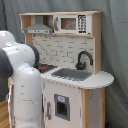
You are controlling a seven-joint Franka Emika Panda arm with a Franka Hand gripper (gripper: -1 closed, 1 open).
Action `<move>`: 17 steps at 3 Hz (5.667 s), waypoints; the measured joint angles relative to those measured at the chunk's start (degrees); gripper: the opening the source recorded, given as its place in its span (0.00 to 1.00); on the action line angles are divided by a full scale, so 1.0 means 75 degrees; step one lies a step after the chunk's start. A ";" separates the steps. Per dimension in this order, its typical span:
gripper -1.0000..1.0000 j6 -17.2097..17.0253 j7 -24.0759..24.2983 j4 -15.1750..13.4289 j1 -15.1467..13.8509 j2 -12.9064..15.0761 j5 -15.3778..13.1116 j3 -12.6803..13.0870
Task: Play with the kitchen
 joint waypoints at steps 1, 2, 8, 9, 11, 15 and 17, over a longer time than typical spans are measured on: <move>1.00 -0.0010 -0.0485 -0.0192 -0.0001 0.0663 0.0294 -0.0003; 1.00 0.0013 -0.0845 -0.0459 -0.0002 0.1286 0.0700 -0.0011; 1.00 0.2934 -0.3858 -0.1785 0.0037 0.3767 0.1727 -0.1612; 1.00 0.3574 -0.4288 -0.2038 0.0120 0.3933 0.1917 -0.1933; 1.00 0.4707 -0.5059 -0.2479 0.0360 0.4103 0.2242 -0.2707; 1.00 0.5187 -0.6254 -0.2778 0.1280 0.5365 0.2564 -0.4557; 0.00 0.4965 -0.5836 -0.2801 0.1636 0.5758 0.2669 -0.4986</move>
